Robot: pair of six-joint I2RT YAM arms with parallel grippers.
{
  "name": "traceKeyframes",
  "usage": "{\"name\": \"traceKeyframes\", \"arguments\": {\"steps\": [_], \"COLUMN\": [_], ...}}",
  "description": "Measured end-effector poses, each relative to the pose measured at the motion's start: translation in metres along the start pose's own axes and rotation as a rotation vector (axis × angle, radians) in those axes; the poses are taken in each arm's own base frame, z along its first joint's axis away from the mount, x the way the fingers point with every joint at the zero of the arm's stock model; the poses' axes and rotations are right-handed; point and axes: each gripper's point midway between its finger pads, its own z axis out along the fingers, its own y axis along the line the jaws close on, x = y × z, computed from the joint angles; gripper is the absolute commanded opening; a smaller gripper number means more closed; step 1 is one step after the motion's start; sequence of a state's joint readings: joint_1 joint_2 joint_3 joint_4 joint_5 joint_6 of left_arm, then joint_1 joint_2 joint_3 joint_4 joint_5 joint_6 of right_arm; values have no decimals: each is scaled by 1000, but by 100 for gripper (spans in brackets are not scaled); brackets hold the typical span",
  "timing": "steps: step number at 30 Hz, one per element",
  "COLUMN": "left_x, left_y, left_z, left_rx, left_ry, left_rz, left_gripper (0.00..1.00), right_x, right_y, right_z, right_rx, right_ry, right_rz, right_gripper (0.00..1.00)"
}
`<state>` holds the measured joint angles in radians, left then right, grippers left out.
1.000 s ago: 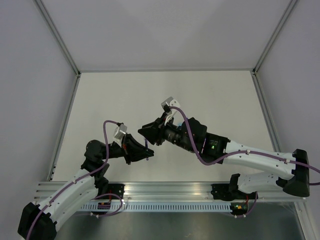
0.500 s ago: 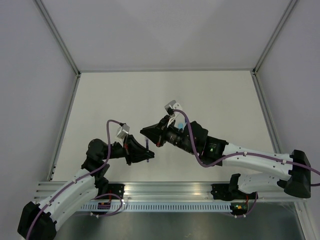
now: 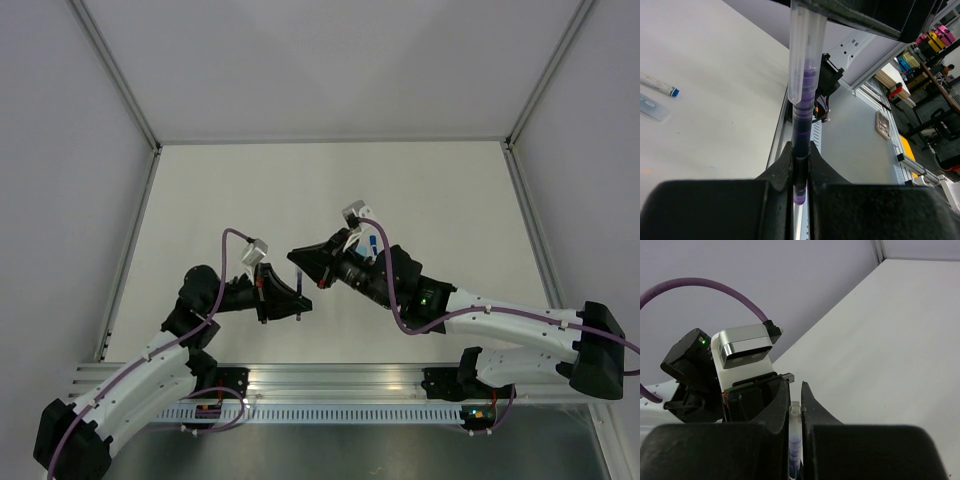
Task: Insert the pens into the pen caps
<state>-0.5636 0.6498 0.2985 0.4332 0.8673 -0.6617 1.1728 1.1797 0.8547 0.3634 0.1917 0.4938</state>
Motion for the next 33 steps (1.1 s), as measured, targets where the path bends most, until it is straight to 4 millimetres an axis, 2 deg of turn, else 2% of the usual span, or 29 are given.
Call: {"name": "traceKeyframes", "arguments": {"steps": [7,18,27,33], "left_x": [-5,-2,7,8], "left_y": [7,22,38,40], "left_z": [5,8,4,-2], "left_rx": [-48,-113,-188,-225], "left_ry": [25,75,116,148], "left_rz": [-42,-61,-94,-114], "left_gripper": [2,2,2,2], "right_x": [-4,-1,15,20], "right_y": [-11,-25,-39,-41], "right_z": [1,-1,1,4], "right_rx": [22,44,63,25], "right_ry": [-59,-89,-89,-146], "right_rz": [27,45,87,179], "right_gripper": [0,0,0,0]}}
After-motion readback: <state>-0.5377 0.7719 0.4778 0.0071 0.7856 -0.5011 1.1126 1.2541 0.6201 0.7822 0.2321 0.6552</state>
